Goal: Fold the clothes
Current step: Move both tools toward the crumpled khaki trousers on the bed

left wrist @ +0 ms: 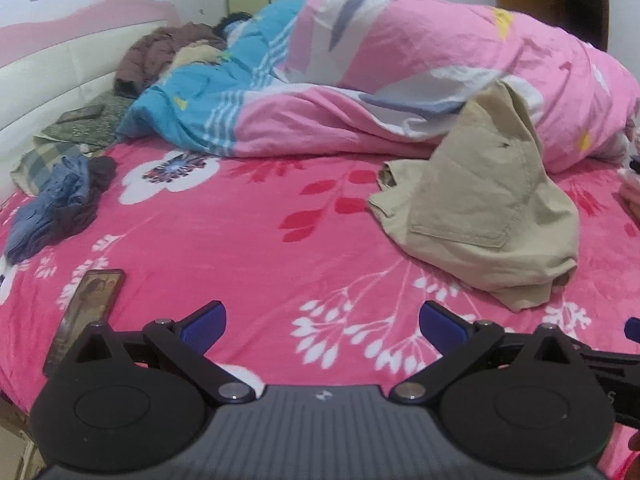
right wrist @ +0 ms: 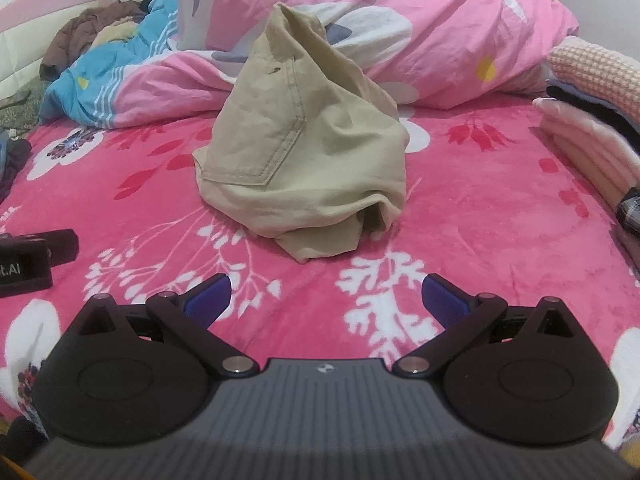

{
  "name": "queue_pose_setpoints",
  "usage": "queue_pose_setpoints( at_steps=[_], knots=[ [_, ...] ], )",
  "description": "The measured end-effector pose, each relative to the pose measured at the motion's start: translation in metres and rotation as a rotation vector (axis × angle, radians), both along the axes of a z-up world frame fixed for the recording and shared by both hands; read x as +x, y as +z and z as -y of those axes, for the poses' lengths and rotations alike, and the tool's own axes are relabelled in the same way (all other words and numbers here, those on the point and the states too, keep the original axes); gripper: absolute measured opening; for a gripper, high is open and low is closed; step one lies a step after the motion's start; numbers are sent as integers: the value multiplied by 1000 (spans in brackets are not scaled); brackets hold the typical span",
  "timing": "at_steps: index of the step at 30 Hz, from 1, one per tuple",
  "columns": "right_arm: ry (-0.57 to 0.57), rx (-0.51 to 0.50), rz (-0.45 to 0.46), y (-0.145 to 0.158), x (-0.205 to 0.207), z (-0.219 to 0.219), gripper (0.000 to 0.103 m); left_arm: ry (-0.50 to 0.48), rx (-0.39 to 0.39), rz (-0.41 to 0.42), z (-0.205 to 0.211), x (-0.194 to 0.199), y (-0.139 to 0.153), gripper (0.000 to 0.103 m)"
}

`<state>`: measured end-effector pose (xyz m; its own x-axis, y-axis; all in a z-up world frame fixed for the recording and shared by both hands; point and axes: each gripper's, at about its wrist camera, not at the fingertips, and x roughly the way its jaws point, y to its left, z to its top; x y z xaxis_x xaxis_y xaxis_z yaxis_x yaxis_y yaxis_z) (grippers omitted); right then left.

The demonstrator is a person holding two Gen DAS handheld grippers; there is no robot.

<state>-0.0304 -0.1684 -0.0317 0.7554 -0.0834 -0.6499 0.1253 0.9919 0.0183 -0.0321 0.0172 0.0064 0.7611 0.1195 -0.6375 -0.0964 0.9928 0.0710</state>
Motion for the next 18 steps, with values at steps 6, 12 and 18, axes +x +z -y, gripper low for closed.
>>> queue_pose_setpoints(
  at_steps=[6,12,18],
  knots=[
    [-3,-13,14,7,-9,-3,102,5,9,19,-2,-10,6,103],
    [-4,-20,20,11,-13,-4,102,18,22,33,-2,-13,8,103],
    [-8,-22,24,12,-13,-5,102,21,20,33,-4,-12,6,103]
  ],
)
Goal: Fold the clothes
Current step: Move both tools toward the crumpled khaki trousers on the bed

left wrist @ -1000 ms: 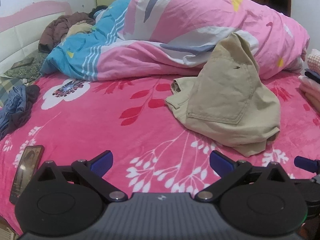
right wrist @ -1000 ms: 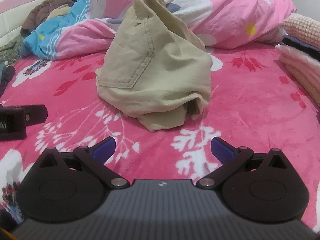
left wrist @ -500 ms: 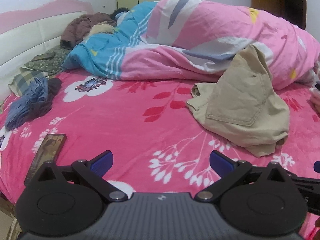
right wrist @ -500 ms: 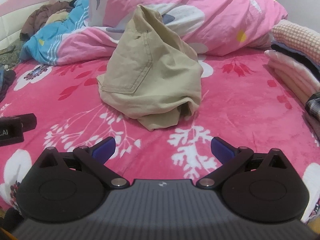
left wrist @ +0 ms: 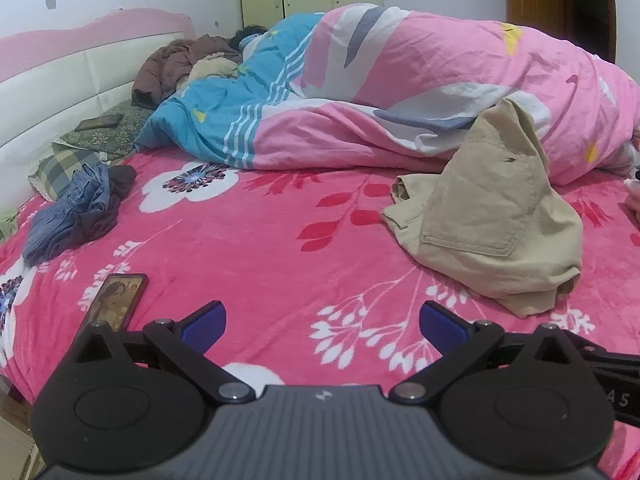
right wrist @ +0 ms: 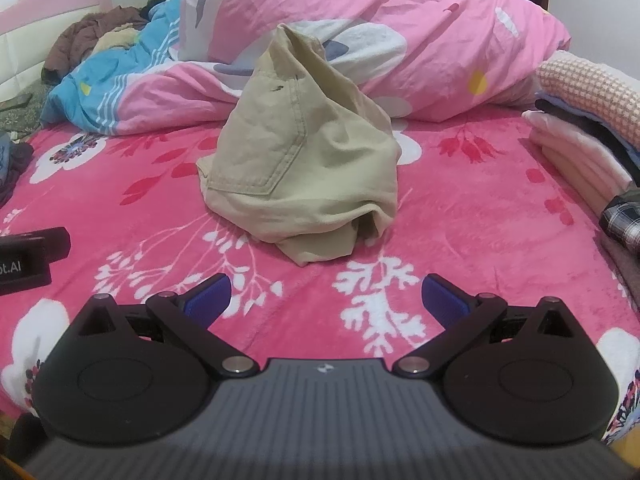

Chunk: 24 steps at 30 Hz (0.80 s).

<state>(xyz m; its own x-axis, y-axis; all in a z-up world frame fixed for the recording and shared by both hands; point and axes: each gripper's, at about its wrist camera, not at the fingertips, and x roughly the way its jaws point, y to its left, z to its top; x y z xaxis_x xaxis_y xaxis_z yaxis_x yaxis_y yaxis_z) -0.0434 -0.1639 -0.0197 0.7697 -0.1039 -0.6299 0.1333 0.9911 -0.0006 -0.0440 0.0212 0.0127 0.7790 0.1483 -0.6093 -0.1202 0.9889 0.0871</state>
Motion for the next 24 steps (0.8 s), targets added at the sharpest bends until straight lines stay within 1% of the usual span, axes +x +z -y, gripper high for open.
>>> queue_pose_setpoints(
  at_steps=[24],
  knots=[
    [5,8,-20,-7,11,0,102,-15,11,-24,-1,8,-12,103]
  ],
)
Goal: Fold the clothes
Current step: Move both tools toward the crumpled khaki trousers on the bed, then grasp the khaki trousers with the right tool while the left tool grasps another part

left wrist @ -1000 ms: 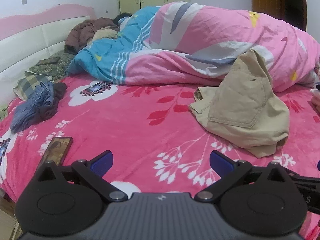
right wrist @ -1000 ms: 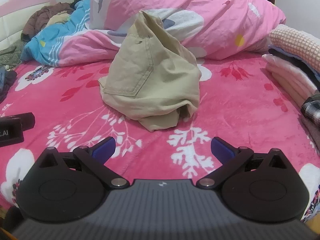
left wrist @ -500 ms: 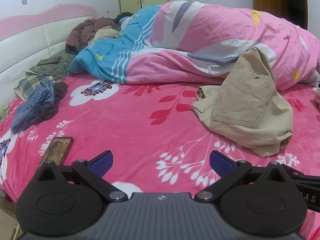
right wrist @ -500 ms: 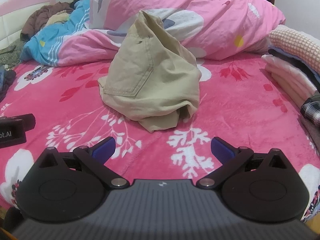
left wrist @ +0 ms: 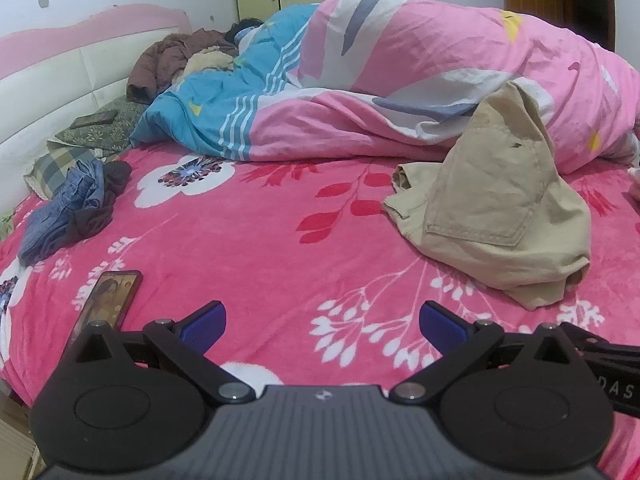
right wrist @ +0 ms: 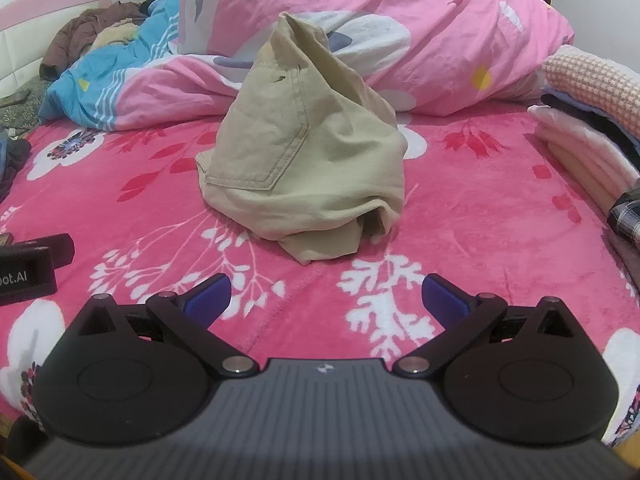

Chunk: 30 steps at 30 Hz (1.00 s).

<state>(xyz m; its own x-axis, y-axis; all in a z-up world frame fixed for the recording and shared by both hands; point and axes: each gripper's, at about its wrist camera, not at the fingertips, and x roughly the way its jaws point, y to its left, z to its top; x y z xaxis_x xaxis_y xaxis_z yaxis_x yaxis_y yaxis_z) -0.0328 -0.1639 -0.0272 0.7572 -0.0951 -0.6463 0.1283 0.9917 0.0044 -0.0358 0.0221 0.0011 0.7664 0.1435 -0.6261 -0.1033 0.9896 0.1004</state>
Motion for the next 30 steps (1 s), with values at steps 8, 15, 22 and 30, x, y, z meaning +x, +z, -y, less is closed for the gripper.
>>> queue_pose_setpoints(
  at_steps=[8,15,22,30],
  knots=[
    [-7,16,4,-9,6,9,102,-20,-16,13,2,9,-6,103],
    [-18,47,58,-14,15,33,102,-62,-7,87,15,22,-10,103],
    [48,36,226,-5,25,62,102,-102,-79,111,21,49,-21,103],
    [252,-35,429,37,75,67,102,-105,-172,126,16,100,-36,103]
  ],
)
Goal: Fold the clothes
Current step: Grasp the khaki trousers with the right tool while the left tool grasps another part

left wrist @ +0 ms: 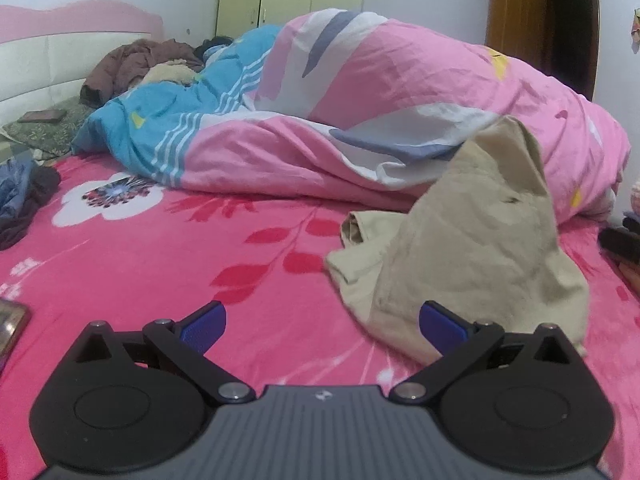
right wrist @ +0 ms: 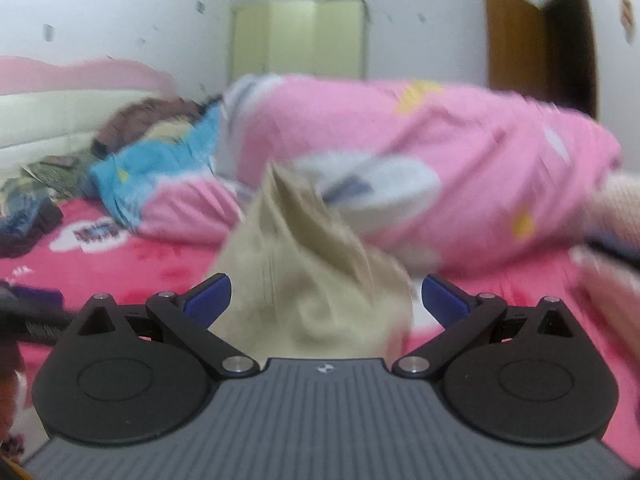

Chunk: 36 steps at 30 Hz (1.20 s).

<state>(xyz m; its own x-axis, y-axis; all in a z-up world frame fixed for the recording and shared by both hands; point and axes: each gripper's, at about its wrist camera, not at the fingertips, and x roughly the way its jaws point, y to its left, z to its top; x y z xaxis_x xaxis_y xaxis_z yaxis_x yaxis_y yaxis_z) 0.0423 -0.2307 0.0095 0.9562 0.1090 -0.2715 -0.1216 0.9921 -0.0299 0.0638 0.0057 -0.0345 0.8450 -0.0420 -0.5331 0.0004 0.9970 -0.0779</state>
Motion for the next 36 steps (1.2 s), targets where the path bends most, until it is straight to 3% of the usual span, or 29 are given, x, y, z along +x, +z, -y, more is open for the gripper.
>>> queue_pose_setpoints(
  at_steps=[5,12,14,15,16,17,21,22,23,30,35,36],
  knots=[
    [111,-8,16,22,61,-11,102,-100,-67,-12,9,33,-9,103],
    [165,-41,-195,17,148,-38,101,-203,-81,-21,36,66,-21,100],
    [172,-44,-232,14,149,-42,90,-223,-108,-37,37,69,-23,89],
    [171,-49,-239,12,147,-44,85,-239,-130,-51,37,69,-23,78],
    [166,-59,-242,11,142,-44,71,-258,-154,-65,36,68,-23,66],
    [160,-67,-247,10,138,-44,60,-277,-179,-80,35,68,-23,59],
    [147,-29,-277,13,116,-32,32,-362,-171,-117,40,50,-19,19],
    [145,-13,-282,14,107,-27,23,-391,-165,-120,42,44,-18,16],
    [142,0,-285,14,98,-22,16,-415,-167,-123,43,36,-16,16],
    [142,113,-295,9,15,13,10,-479,-206,-137,28,-22,-6,16],
    [162,174,-276,-11,-51,26,9,-446,-212,-70,2,-55,2,31],
    [161,184,-281,-17,-62,28,9,-439,-211,-54,-2,-59,3,39]
  ],
)
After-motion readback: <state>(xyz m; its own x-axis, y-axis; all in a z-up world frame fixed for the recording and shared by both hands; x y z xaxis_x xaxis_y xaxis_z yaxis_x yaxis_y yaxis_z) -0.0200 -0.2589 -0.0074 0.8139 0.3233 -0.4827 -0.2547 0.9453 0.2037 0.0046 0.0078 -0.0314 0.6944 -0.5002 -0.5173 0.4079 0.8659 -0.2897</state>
